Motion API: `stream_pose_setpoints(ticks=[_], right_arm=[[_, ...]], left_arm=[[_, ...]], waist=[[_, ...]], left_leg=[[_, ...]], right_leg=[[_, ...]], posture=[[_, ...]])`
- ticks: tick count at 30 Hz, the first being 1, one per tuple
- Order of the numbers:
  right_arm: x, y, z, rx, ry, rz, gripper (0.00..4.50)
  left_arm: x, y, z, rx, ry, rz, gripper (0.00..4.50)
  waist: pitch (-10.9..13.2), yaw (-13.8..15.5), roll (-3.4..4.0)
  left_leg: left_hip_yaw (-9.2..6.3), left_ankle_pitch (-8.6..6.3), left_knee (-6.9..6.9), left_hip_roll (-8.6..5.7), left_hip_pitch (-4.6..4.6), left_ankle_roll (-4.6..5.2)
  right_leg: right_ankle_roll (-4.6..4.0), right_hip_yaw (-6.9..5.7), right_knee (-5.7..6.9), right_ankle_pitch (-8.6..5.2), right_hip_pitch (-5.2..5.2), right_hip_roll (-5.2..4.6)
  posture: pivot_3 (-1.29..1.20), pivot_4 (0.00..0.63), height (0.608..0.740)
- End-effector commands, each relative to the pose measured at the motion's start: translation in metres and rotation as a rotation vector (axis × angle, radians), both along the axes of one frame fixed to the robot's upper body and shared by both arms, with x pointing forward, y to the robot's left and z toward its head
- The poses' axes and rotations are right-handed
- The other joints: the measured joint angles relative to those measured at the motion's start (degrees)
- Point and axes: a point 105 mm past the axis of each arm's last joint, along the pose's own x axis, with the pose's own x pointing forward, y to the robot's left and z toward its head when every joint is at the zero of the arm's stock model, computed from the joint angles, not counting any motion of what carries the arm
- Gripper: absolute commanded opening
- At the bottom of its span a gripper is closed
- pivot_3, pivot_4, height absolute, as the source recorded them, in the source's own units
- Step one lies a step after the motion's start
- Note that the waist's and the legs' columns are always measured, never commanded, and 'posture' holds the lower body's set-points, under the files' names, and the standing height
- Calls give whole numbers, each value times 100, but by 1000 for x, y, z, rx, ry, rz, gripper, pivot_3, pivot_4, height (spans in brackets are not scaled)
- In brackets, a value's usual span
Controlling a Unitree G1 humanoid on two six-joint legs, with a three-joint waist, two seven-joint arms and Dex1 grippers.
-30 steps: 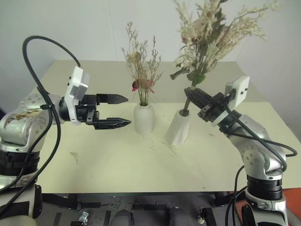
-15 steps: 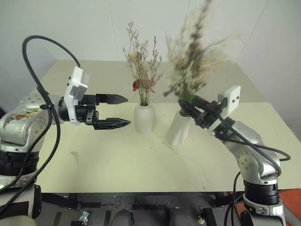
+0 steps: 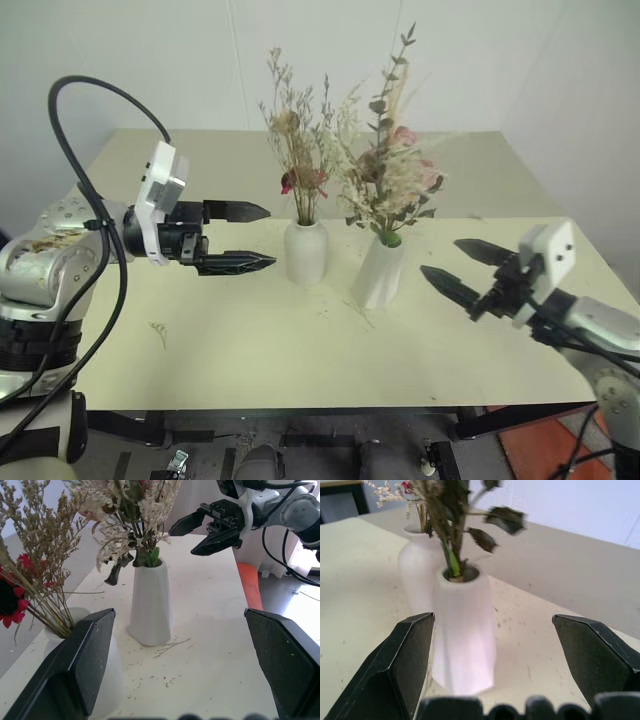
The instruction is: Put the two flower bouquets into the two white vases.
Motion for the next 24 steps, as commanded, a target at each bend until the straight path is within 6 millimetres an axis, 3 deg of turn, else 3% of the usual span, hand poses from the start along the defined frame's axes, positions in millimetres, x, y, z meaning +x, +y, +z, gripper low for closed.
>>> stream_pose_setpoints(ticks=[1, 11, 24], right_arm=[[-11, -10, 18, -46, -46, 13, 4455], [-23, -44, 35, -180, -26, 28, 4455], [-28, -47, 34, -175, -24, 23, 4455]], left_arm=[[-6, 7, 7, -4, -41, 27, 4500], [-22, 29, 0, -28, -67, 105, 4500], [-28, 42, -1, -48, -75, 135, 4500]], waist=[[0, -14, 0], [0, 26, -1], [0, 32, -1]], left_leg=[[0, 0, -1, 0, 2, 0], [1, 0, 0, 2, 2, 0], [2, 0, 0, 1, 6, 0]], right_leg=[[0, 1, 0, 0, 0, 1], [0, -2, -3, -1, 5, -2], [0, -2, -3, -1, 8, -2]], posture=[[0, 150, 740], [0, 150, 740], [0, 150, 740]])
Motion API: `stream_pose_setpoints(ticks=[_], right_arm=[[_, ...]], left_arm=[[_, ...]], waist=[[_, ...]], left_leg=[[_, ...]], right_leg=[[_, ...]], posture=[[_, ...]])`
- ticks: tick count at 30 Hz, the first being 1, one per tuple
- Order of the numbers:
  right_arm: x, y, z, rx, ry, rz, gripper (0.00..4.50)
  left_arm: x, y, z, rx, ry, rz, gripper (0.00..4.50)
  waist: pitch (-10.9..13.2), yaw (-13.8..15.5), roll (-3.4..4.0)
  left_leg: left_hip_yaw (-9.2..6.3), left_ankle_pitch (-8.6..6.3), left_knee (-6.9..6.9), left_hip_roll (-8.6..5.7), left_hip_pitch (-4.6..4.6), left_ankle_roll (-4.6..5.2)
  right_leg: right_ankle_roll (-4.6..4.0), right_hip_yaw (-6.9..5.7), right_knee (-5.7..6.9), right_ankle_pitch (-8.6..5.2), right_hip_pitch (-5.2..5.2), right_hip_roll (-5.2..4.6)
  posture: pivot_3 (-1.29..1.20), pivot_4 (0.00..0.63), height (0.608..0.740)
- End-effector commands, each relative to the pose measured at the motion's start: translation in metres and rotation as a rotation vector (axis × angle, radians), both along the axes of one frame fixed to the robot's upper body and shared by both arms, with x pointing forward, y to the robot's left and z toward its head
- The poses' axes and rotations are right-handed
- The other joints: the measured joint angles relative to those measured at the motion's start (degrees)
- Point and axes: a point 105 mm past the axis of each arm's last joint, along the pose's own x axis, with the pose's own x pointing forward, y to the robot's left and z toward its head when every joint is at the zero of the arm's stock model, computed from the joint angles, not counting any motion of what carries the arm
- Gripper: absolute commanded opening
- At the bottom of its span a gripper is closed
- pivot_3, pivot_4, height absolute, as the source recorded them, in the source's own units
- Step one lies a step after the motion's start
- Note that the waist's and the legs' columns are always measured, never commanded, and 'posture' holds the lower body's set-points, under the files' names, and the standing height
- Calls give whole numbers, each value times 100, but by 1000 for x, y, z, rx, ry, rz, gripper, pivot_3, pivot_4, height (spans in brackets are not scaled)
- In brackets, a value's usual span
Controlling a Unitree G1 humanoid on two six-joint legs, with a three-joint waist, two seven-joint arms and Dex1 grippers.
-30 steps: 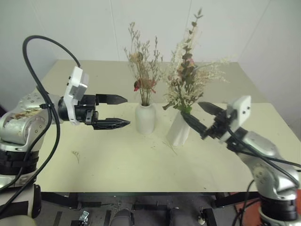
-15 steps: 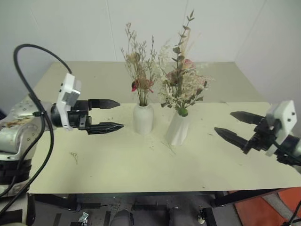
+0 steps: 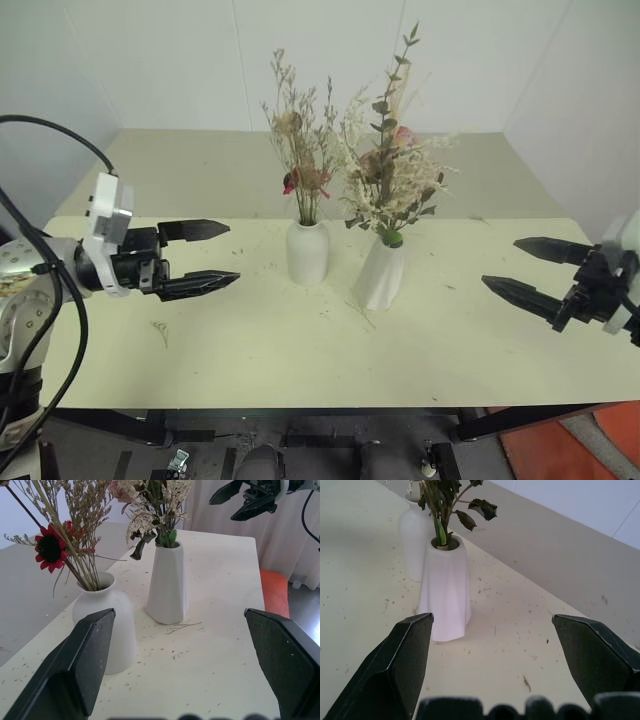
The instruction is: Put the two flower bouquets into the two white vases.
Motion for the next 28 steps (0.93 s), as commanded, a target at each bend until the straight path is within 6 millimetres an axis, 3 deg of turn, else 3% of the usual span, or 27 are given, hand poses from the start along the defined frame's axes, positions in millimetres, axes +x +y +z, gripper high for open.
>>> stream_pose_setpoints(ticks=[1, 28], right_arm=[[-5, -1, 13, -10, -66, -5, 4455], [-9, 0, 13, -11, -81, -17, 4455]], left_arm=[[-7, 0, 12, 6, -54, -11, 4500], [-4, -2, 10, 12, -37, -42, 4500]], waist=[[0, 0, 0], [0, 0, 0]], left_leg=[[0, 0, 0, 0, 0, 0], [0, 0, 0, 0, 2, 0]], right_leg=[[0, 0, 0, 0, 0, 0], [0, 0, 0, 0, 2, 0]], posture=[[0, 150, 740], [0, 150, 740]])
